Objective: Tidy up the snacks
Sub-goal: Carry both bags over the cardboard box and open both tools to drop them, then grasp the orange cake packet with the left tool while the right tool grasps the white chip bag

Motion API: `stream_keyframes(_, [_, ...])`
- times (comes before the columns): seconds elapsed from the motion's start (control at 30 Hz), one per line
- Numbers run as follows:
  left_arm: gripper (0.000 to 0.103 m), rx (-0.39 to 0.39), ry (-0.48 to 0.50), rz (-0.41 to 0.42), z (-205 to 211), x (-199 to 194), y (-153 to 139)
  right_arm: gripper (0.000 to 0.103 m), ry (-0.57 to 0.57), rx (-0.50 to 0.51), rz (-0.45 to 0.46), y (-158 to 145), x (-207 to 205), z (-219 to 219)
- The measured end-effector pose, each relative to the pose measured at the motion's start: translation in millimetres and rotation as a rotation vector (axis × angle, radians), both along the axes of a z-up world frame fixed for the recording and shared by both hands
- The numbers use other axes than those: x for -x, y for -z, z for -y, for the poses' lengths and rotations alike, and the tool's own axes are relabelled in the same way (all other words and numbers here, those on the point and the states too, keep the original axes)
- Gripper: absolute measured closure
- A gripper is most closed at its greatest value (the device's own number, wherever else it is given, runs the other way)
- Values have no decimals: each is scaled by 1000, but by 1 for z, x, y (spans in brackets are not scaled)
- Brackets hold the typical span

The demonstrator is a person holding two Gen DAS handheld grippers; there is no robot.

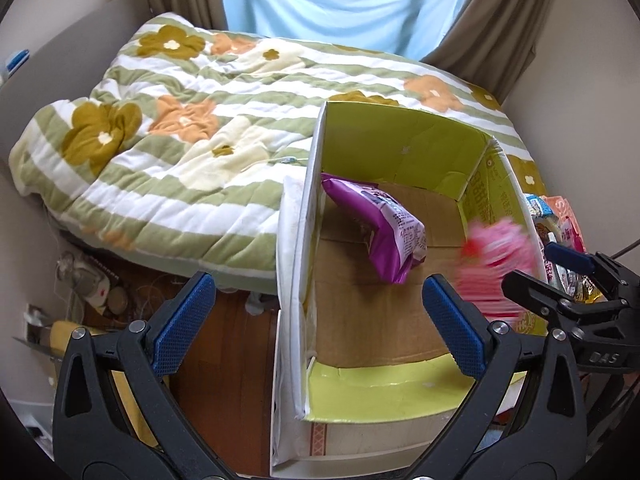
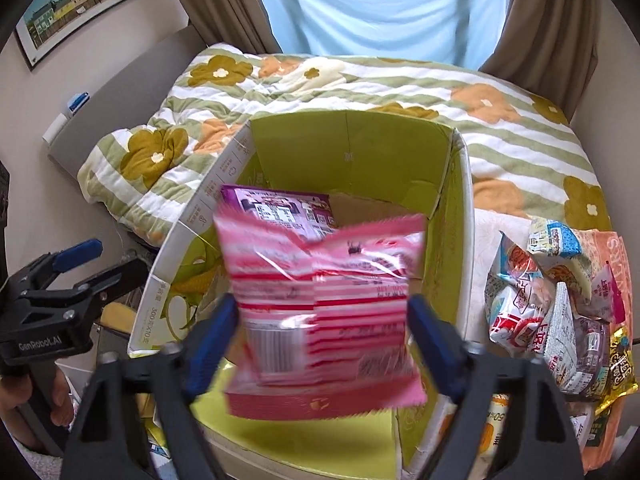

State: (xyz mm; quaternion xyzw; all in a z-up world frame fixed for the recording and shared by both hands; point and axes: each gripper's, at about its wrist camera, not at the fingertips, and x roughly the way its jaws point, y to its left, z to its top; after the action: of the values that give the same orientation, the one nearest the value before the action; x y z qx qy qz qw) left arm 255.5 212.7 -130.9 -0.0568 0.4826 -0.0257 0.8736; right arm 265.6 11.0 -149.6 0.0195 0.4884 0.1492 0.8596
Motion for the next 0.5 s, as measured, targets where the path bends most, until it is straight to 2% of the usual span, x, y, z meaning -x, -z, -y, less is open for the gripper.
stream_keyframes(0.5, [0, -8, 16, 43, 2, 32, -11, 0, 65, -13, 81, -17, 34, 18])
